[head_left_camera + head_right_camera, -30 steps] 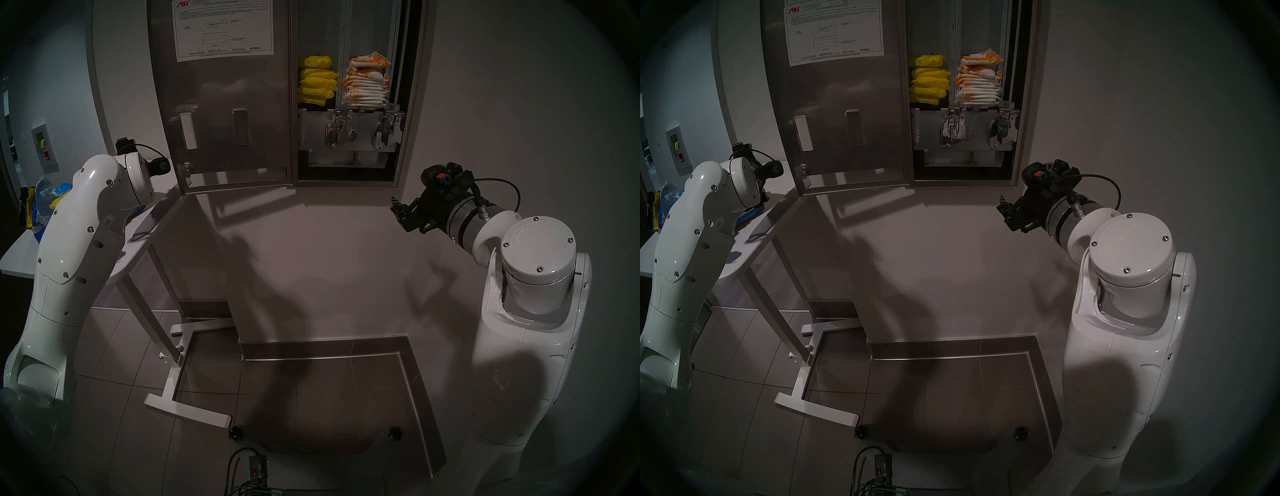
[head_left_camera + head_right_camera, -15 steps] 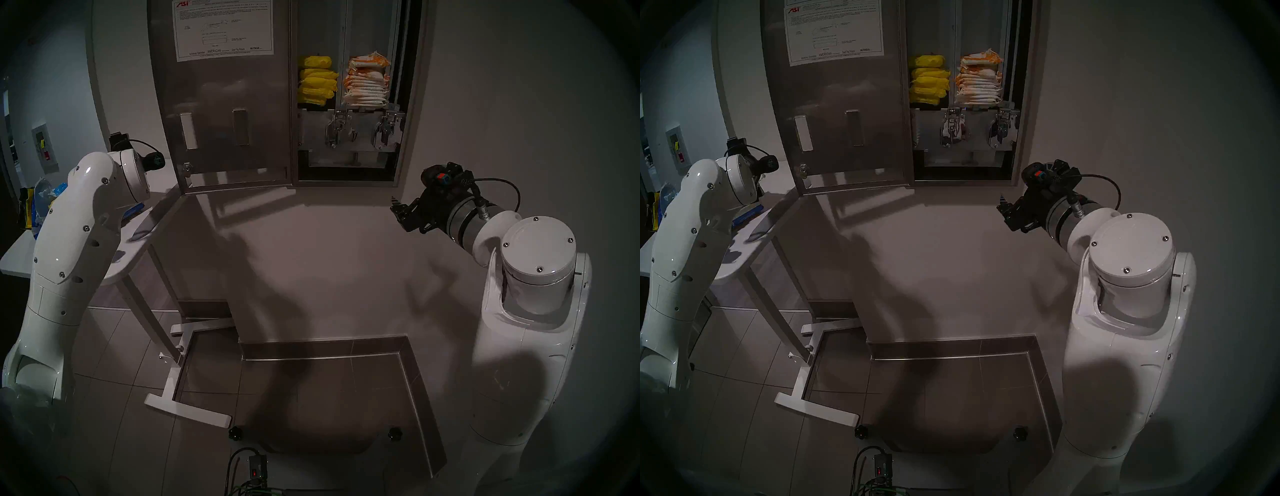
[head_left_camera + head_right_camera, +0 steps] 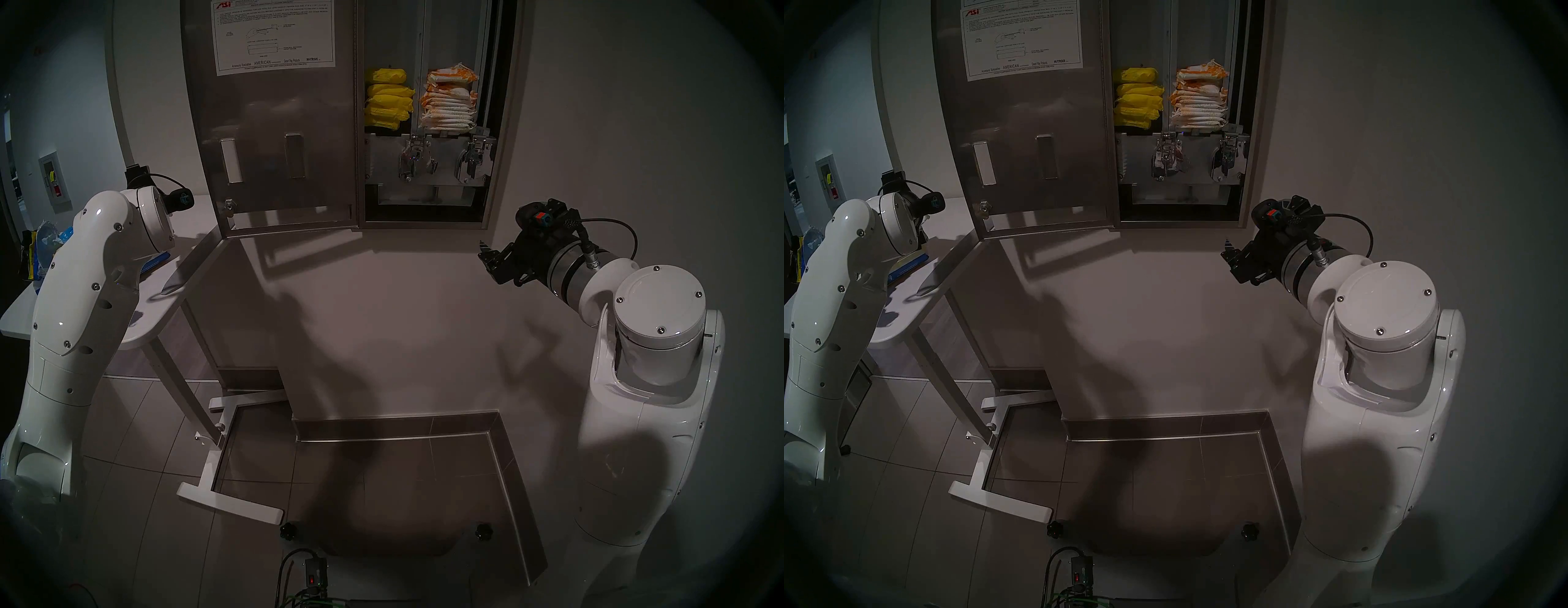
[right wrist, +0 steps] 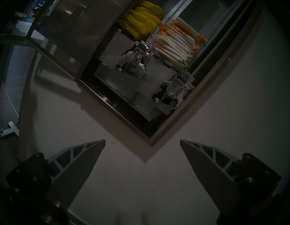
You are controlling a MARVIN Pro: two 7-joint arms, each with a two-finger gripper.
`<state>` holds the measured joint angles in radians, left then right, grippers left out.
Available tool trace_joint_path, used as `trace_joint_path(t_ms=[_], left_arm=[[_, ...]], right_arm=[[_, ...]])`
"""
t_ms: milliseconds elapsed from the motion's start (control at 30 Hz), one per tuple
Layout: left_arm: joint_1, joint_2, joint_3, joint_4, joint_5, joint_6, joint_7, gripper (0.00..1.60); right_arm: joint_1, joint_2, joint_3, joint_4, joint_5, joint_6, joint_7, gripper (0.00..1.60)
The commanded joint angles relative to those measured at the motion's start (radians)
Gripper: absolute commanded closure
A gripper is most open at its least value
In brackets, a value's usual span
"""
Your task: Open the dispenser door, put the pads inside, close the door
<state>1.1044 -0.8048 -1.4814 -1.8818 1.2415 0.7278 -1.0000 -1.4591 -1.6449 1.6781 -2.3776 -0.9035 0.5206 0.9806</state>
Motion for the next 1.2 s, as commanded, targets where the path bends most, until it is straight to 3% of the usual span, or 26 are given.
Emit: trace_joint_path(t_ms=[0,333,500,567,700,767,800,833,1167], left_arm=[[-0.011,0.012,-0.022,-0.036,-0.012,-0.015,0.014,0.80],[-0.008,0.010,-0.017,-0.042,-0.022,-0.025,0.017,0.88],[-0.010,0.006,-0.014,-0.042,-0.026,-0.032,0.019,1.15],[-0.011,0.004,-0.013,-0.042,-0.026,-0.033,0.018,1.17],[-0.012,-0.002,-0.011,-0.039,-0.023,-0.030,0.022,0.92],[-0.011,-0.002,-0.014,-0.038,-0.022,-0.029,0.024,0.51],[-0.010,-0.002,-0.016,-0.037,-0.022,-0.030,0.025,0.11],[-0.008,-0.001,-0.018,-0.036,-0.022,-0.030,0.026,0.00],[0.014,0.014,-0.050,-0.032,-0.027,-0.025,0.029,0.00]], right_arm=[[0.018,0.001,-0.003,-0.029,-0.001,0.002,-0.012,0.00],[0.018,0.001,-0.003,-0.029,-0.001,0.003,-0.012,0.00],[0.018,0.001,-0.003,-0.029,-0.001,0.002,-0.011,0.00],[0.018,0.002,-0.003,-0.029,0.000,0.003,-0.012,0.00],[0.018,0.001,-0.003,-0.029,-0.001,0.002,-0.012,0.00],[0.018,0.001,-0.003,-0.029,-0.001,0.003,-0.012,0.00],[0.018,0.001,-0.003,-0.029,-0.001,0.002,-0.012,0.00],[0.018,0.000,-0.003,-0.029,-0.001,0.002,-0.011,0.00],[0.018,0.001,-0.003,-0.029,-0.001,0.003,-0.011,0.00]])
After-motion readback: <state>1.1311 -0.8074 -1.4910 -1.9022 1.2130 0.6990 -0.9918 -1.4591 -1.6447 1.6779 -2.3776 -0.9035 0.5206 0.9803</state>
